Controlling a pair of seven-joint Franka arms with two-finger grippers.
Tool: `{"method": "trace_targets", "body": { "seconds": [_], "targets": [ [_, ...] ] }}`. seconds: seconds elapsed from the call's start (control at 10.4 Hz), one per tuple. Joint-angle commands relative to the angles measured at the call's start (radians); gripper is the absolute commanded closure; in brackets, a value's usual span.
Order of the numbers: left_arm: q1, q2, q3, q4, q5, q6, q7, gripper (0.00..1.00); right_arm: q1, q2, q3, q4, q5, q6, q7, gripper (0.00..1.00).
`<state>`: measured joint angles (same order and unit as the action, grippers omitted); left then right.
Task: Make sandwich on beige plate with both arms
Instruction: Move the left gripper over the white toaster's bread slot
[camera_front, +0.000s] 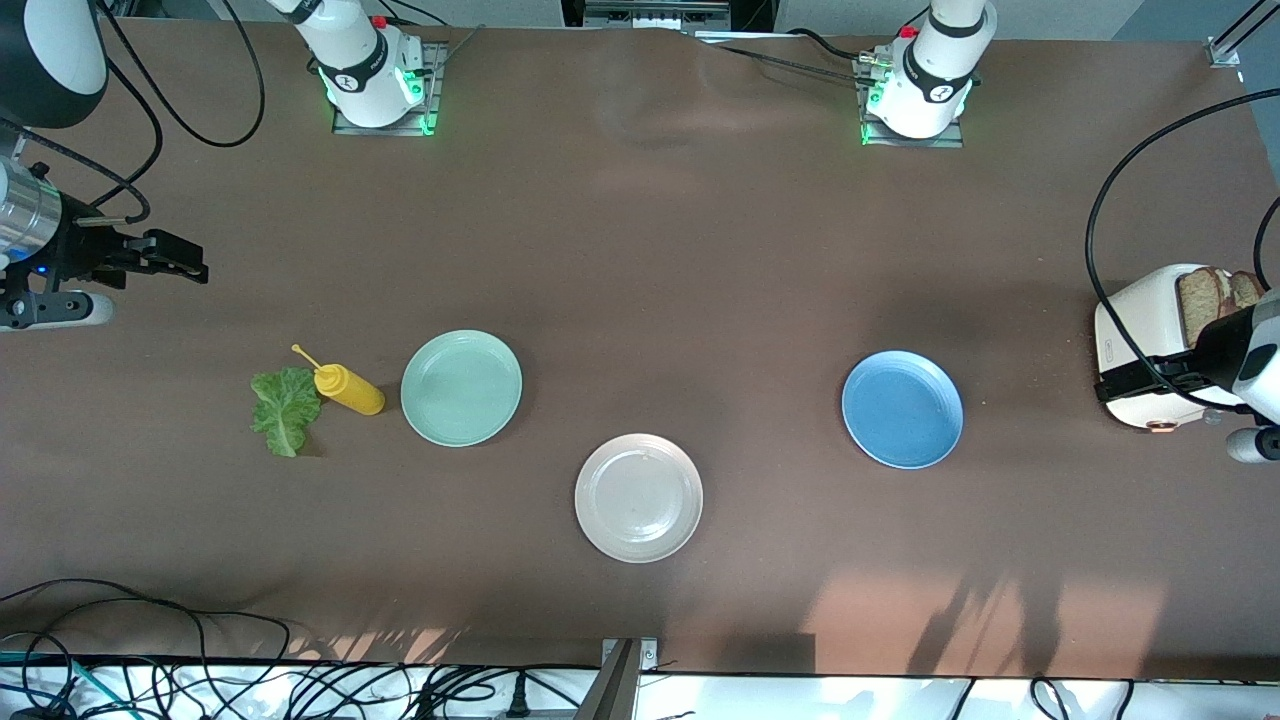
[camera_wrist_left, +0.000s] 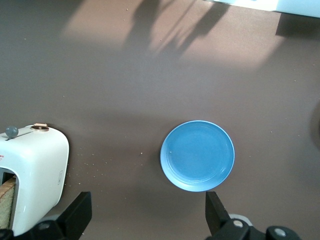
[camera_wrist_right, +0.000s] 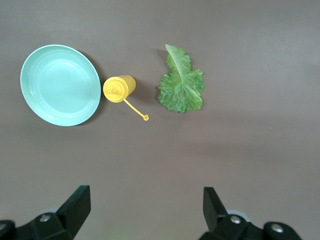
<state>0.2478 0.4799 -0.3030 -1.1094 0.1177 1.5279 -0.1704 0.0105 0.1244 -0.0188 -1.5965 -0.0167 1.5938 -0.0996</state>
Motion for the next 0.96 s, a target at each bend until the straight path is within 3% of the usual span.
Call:
{"method": "trace_targets", "body": {
  "seconds": [0.0, 0.19, 0.87],
  "targets": [
    [0.011, -0.009, -0.007, -0.012, 0.023, -0.002, 0.009, 0.0, -0.006, -0.006, 0.002, -0.011, -0.012, 0.011, -0.023, 0.0],
    [0.048, -0.011, -0.007, -0.013, 0.023, -0.005, 0.015, 0.0, -0.006, -0.006, 0.002, -0.011, -0.014, 0.009, -0.023, 0.0],
    [0.238, 0.02, 0.015, -0.072, 0.058, -0.047, 0.316, 0.01, -0.006, -0.006, 0.002, -0.014, -0.014, 0.009, -0.023, 0.0]
  ]
}}
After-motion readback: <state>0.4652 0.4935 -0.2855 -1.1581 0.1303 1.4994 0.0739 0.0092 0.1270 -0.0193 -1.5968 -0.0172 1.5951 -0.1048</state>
